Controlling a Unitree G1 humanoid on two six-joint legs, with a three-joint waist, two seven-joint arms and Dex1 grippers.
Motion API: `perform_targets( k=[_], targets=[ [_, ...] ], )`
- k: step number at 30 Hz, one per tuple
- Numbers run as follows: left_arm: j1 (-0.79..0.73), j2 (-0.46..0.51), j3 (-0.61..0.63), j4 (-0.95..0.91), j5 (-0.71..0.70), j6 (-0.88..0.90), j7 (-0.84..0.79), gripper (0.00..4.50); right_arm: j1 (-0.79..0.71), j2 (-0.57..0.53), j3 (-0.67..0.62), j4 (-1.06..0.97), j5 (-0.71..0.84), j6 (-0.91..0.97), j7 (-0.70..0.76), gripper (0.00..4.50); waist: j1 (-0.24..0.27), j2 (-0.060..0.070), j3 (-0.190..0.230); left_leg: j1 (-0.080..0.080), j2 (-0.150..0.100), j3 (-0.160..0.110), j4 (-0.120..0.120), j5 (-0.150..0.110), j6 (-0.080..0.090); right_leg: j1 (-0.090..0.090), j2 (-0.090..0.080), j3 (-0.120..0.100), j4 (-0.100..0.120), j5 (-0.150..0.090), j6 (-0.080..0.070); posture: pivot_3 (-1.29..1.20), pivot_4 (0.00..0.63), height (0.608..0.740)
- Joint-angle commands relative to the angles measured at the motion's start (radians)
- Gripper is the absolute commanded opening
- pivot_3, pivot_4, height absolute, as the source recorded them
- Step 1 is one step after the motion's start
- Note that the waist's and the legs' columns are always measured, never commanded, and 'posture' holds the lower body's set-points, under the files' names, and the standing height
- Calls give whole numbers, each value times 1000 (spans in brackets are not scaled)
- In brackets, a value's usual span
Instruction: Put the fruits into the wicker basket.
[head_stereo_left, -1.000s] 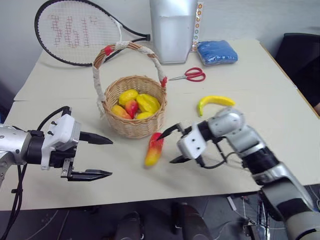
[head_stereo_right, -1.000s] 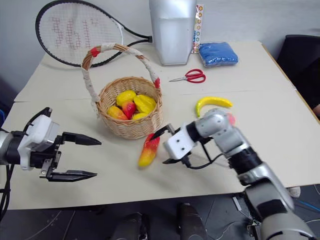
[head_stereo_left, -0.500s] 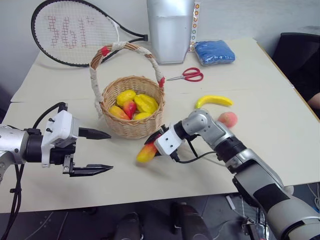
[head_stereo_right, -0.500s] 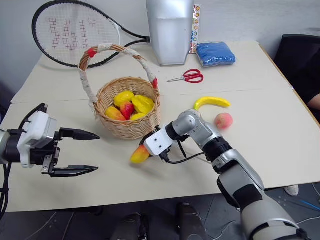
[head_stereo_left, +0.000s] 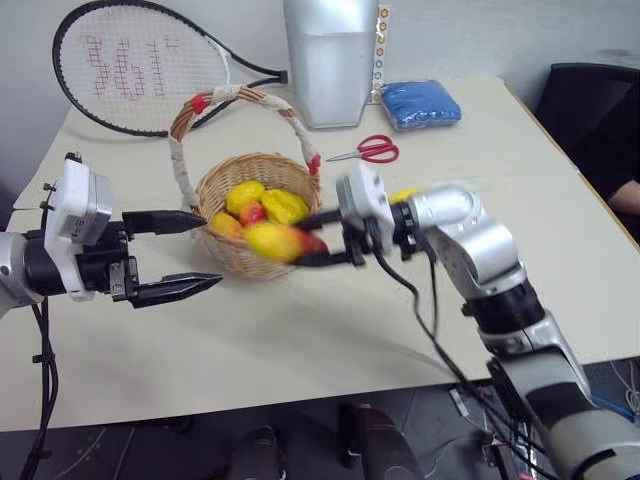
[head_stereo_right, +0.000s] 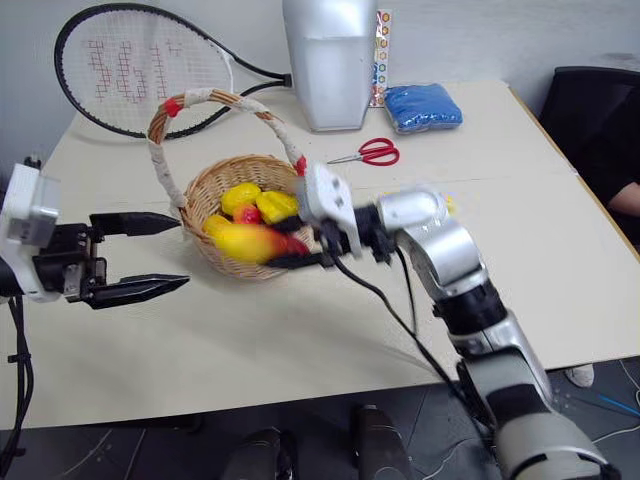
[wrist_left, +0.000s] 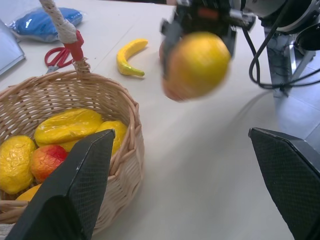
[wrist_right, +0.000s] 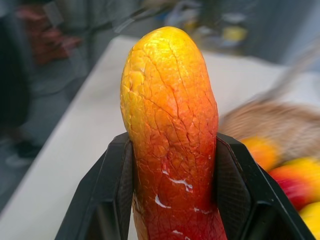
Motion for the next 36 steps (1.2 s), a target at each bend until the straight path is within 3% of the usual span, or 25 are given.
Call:
perform_targets(
  k=[1, 7, 8, 10, 14, 21, 26, 29, 33, 36],
  targets=[
    [15, 0, 42, -27, -11, -3, 12, 4500, -122, 71, 11, 181, -141, -92, -166, 1766, 0, 0, 0, 0, 0, 0, 0, 0, 0, 0, 0, 0, 0, 0, -1, 0, 150, 740],
    [-6, 7, 14, -31, -7, -15, 18, 4500, -256, 173, 40, 476, -253, -183, -232, 1766, -3, 0, 0, -2, 1, 0, -2, 0, -1, -2, 2, 0, 2, -1, -2, 0, 150, 740],
    [-13, 8, 3, -31, -5, -18, 14, 4500, -266, 180, 30, 496, -258, -188, -238, 2515, -2, 0, 0, -3, 2, 0, -3, 0, -1, -2, 3, 0, 2, -1, -2, 0, 150, 740],
    [-32, 10, -22, -22, 4, -28, 4, 4500, -278, 184, 10, 509, -258, -181, -243, 3114, -1, 0, 0, -3, 2, 0, -3, 0, -1, -2, 3, 0, 1, -1, -2, 0, 150, 740],
    [-124, -2, -127, 40, 39, -68, -28, 4500, -234, 126, -57, 328, -185, -21, -212, 4452, 4, 0, 0, -4, 2, 0, -2, 0, -1, -2, 3, 0, 0, -1, -1, 0, 150, 740],
    [-300, -82, -288, 123, 67, -106, -86, 4500, -8, -113, -226, -226, 61, 423, -176, 4485, 27, -1, 0, -5, 2, -1, -2, -1, -1, -2, 8, 0, -1, -1, -1, 0, 150, 740],
    [-381, -136, -365, 165, 98, -124, -124, 4500, 330, -375, -554, -497, 204, 720, -235, 4485, 43, -1, 0, -5, 0, 1, -3, -2, 0, -1, 10, -1, -6, -1, -1, 0, 150, 740],
    [-393, -152, -376, 186, 114, -131, -133, 4500, 595, -490, -762, -564, 217, 778, -214, 4485, 46, -1, 0, -3, -3, 3, -3, -2, 1, -1, 10, 0, -8, 0, 0, 0, 150, 740],
    [-376, -151, -375, 171, 118, -133, -152, 4500, 844, -503, -926, -593, 202, 757, -261, 4485, 39, -1, 0, 0, -3, 2, -4, -2, 1, 0, 13, 2, -7, 0, 0, 0, 150, 740],
    [-358, -138, -379, 131, 131, -149, -171, 4500, 902, -465, -930, -573, 182, 697, -327, 4485, 25, -1, 0, 1, -4, 2, -4, -1, 2, 1, 14, 2, -7, 1, 1, 0, 150, 740]
  ],
)
